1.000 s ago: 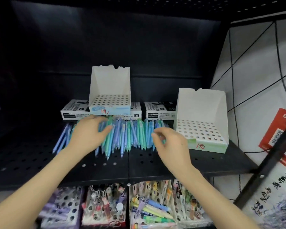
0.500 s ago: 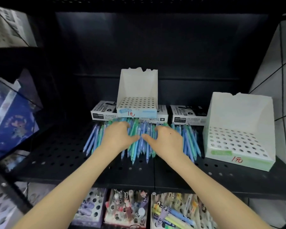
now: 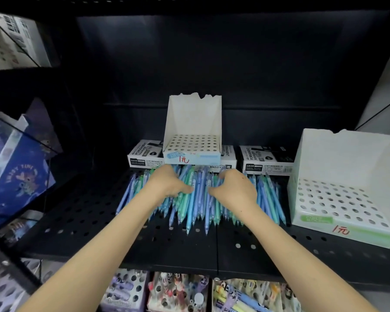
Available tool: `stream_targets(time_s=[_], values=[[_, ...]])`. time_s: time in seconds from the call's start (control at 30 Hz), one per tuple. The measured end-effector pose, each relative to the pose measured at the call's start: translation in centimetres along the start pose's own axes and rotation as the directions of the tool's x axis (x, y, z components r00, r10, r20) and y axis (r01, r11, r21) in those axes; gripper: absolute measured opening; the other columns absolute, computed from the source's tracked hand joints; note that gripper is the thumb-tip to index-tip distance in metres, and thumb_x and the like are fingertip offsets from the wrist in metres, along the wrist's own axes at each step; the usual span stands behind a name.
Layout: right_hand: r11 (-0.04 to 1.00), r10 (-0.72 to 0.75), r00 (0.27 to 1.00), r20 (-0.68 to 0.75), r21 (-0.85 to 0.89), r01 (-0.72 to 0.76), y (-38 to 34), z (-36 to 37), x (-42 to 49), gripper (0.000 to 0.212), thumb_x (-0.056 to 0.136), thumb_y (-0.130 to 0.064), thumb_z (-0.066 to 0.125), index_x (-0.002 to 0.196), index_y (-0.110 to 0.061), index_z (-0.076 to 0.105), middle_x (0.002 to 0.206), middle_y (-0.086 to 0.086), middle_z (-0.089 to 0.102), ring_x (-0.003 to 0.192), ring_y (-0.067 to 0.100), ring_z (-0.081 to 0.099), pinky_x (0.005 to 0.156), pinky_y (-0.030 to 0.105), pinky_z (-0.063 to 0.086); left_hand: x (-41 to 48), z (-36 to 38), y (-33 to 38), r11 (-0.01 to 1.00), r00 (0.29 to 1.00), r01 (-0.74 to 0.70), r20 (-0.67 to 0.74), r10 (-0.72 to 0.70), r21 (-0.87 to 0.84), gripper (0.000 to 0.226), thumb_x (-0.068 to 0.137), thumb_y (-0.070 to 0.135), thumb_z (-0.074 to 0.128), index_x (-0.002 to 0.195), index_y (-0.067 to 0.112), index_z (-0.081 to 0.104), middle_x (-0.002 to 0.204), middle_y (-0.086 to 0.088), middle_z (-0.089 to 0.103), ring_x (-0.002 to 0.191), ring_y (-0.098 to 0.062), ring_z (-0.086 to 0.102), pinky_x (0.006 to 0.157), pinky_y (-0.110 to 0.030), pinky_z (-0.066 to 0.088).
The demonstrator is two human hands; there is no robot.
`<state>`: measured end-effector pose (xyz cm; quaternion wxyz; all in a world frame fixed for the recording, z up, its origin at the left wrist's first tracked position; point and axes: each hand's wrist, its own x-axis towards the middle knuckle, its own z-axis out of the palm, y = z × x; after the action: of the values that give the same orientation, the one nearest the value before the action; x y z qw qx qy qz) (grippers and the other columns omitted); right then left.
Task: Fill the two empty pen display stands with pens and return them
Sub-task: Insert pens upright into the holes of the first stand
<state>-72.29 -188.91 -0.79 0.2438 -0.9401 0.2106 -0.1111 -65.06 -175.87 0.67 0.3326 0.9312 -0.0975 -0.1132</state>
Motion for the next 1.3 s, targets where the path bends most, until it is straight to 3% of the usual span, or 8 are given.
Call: stream_targets(time_s=[0.13, 0.33, 0.47, 0.53, 0.67, 1.03, 1.17, 1.3], values=[[0.995, 0.028, 0.999, 0.030, 0.092, -0.031, 0.4, 0.0, 0.4, 0.045, 0.083, -0.018, 0.061, 0.125, -0.004, 0.054, 0.092, 0.013, 0.071, 0.063, 0.019, 0.054, 0.060, 0.025, 0.042, 0.5, -0.4, -0.5, 0.993, 0.999, 0.022, 0.049, -0.017, -0.115, 0.051, 0.075, 0.017, 0.076, 0.116, -0.006, 0.055, 0.085, -0.010, 0.066, 0.067, -0.016, 0.056, 0.085, -0.035, 0.054], [0.986, 0.048, 0.998, 0.028, 0.161, -0.052, 0.7, 0.2, 0.6, 0.037, 0.082, -0.016, 0.062, 0.116, -0.002, 0.058, 0.090, 0.015, 0.070, 0.062, 0.017, 0.049, 0.058, 0.024, 0.037, 0.1, -1.1, -1.3, 0.964, 0.989, 0.068, 0.144, -0.032, -0.257, 0.030, 0.081, 0.009, 0.069, 0.106, -0.004, 0.058, 0.083, -0.009, 0.057, 0.051, -0.008, 0.043, 0.045, -0.015, 0.041], [0.957, 0.051, 0.998, 0.032, 0.284, -0.058, 0.8, -0.4, 0.5, 0.013, 0.079, -0.014, 0.065, 0.072, -0.004, 0.066, 0.058, 0.013, 0.057, 0.050, 0.026, 0.052, 0.062, 0.031, 0.046, -0.6, -1.7, -2.1, 0.953, 0.984, 0.058, 0.180, -0.004, -0.299, 0.025, 0.088, 0.011, 0.060, 0.108, -0.004, 0.058, 0.074, -0.005, 0.053, 0.048, -0.007, 0.039, 0.044, -0.016, 0.037], [0.911, 0.073, 0.994, 0.082, 0.400, -0.100, 1.0, -0.8, 0.6, 0.018, 0.078, -0.009, 0.064, 0.080, 0.009, 0.067, 0.078, 0.023, 0.066, 0.054, 0.027, 0.056, 0.064, 0.032, 0.049, -0.9, -2.0, -2.4, 0.949, 0.982, 0.046, 0.190, 0.015, -0.313, 0.022, 0.091, 0.010, 0.056, 0.109, -0.003, 0.057, 0.072, -0.005, 0.053, 0.048, -0.006, 0.037, 0.043, -0.016, 0.035], [0.812, 0.129, 0.964, 0.231, 0.533, -0.236, 1.6, -1.7, 0.7, 0.026, 0.078, 0.003, 0.058, 0.098, 0.019, 0.060, 0.065, 0.014, 0.040, 0.047, 0.014, 0.029, 0.039, 0.021, 0.022, -1.4, -2.5, -2.8, 0.925, 0.978, 0.039, 0.202, 0.042, -0.379, 0.015, 0.092, 0.006, 0.052, 0.106, 0.001, 0.055, 0.106, -0.020, 0.060, 0.059, -0.009, 0.038, 0.050, -0.019, 0.035], [0.417, -0.009, 0.845, 0.535, 0.770, -0.483, 4.1, -5.2, -0.7, 0.020, 0.090, -0.002, 0.051, 0.105, 0.007, 0.060, 0.059, 0.003, 0.046, 0.041, 0.006, 0.034, 0.033, 0.016, 0.025, -3.0, -2.8, -2.4, 0.777, 0.942, 0.012, 0.267, 0.202, -0.629, 0.018, 0.092, 0.005, 0.050, 0.104, 0.003, 0.063, 0.068, -0.001, 0.056, 0.056, -0.007, 0.049, 0.049, -0.018, 0.039], [0.297, -0.078, 0.869, 0.488, 0.844, -0.447, 4.8, -6.6, -2.1, 0.017, 0.089, -0.001, 0.048, 0.097, 0.000, 0.064, 0.065, 0.003, 0.045, 0.040, 0.006, 0.035, 0.034, 0.016, 0.026, -3.3, -1.6, 0.0, 0.637, 0.893, 0.008, 0.292, 0.342, -0.771, 0.023, 0.090, 0.005, 0.049, 0.107, 0.000, 0.065, 0.071, -0.002, 0.056, 0.063, -0.011, 0.051, 0.050, -0.019, 0.045], [0.452, 0.007, 0.967, 0.254, 0.862, -0.230, 6.0, -8.5, -3.6, 0.009, 0.089, 0.000, 0.051, 0.087, -0.004, 0.058, 0.066, 0.005, 0.051, 0.045, 0.012, 0.046, 0.037, 0.020, 0.036, -3.6, 0.4, 3.2, 0.505, 0.831, 0.055, 0.320, 0.455, -0.861, 0.028, 0.084, 0.008, 0.052, 0.108, -0.001, 0.064, 0.070, -0.003, 0.054, 0.060, -0.012, 0.050, 0.053, -0.020, 0.048]])
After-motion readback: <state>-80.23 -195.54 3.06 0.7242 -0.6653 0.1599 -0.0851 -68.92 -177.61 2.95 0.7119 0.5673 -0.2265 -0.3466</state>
